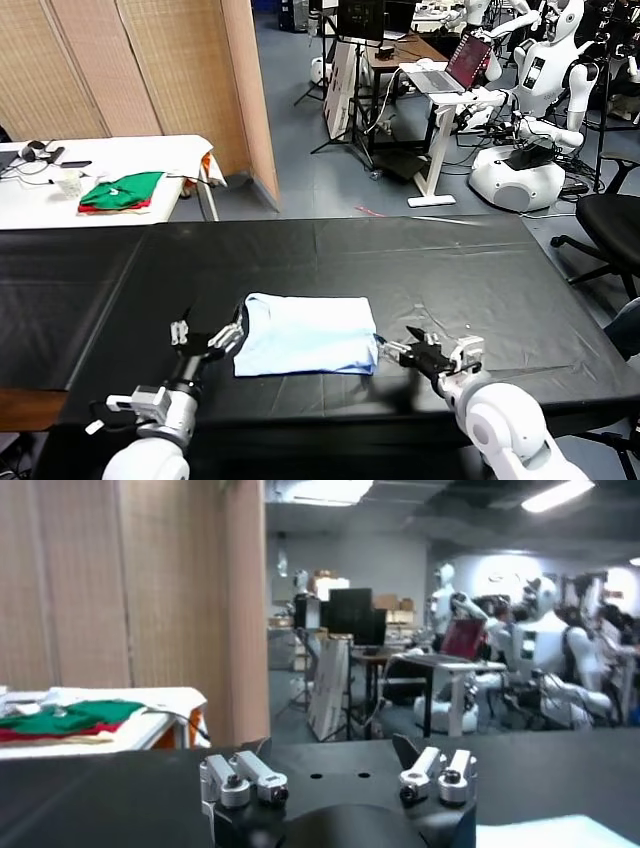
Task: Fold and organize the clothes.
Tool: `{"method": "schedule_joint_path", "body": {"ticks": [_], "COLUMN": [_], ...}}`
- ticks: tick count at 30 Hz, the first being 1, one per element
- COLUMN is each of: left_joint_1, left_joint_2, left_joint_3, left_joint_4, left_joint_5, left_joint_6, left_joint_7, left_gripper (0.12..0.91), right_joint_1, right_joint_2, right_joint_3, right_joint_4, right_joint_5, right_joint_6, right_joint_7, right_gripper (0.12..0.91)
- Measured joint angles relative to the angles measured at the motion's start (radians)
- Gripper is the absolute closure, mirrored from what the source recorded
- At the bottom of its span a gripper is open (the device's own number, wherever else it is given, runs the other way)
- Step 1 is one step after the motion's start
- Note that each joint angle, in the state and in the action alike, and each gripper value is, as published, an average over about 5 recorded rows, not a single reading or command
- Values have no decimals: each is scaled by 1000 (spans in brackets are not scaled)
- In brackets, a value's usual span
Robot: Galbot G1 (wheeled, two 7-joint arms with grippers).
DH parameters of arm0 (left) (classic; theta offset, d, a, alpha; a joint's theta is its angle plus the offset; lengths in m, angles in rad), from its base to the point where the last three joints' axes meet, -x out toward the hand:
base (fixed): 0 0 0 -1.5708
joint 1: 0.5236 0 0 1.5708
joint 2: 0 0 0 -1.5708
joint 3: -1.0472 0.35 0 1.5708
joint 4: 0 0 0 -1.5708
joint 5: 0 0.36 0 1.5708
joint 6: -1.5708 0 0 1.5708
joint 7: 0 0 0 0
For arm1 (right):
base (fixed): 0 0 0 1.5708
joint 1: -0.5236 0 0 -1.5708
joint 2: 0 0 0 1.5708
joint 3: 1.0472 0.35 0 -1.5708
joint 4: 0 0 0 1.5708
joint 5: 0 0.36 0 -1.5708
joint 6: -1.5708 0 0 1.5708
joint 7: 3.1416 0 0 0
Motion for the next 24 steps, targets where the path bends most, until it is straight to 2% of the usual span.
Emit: {"method": "schedule_joint_path", "body": {"ticks": [4,7,10,13,19,24], "left_joint_1": [36,77,123,172,257,298], "left_joint_2": [31,68,107,136,162,178], "left_joint_3": [-19,-35,-49,-65,-80,-83], "left_joint_4": [-39,-77,-115,-149,-186,-193], "left_joint_5": [-59,-99,-131,-153,-159,-178], "left_joint_6": [56,77,90,98,111,140], "left_joint_7": [-33,-56,-85,-98,-99,-114], "left_gripper": [123,123,123,123,123,123], "right_joint_1": [-50,-117,-207,-307,-514,-663], "right_joint_2": [-20,-29,-23,-8,34,66], "right_joint_3": [40,74,97,112,121,103], "right_joint_4": [54,110,165,203,245,272], "right_joint_5": [-4,-29,-95,-192,-393,-508], "right_joint_6": [51,111,207,334,563,691], "right_joint_7": [10,2,-2,9,82,167], "right_gripper": [119,118,118,118,118,118]}}
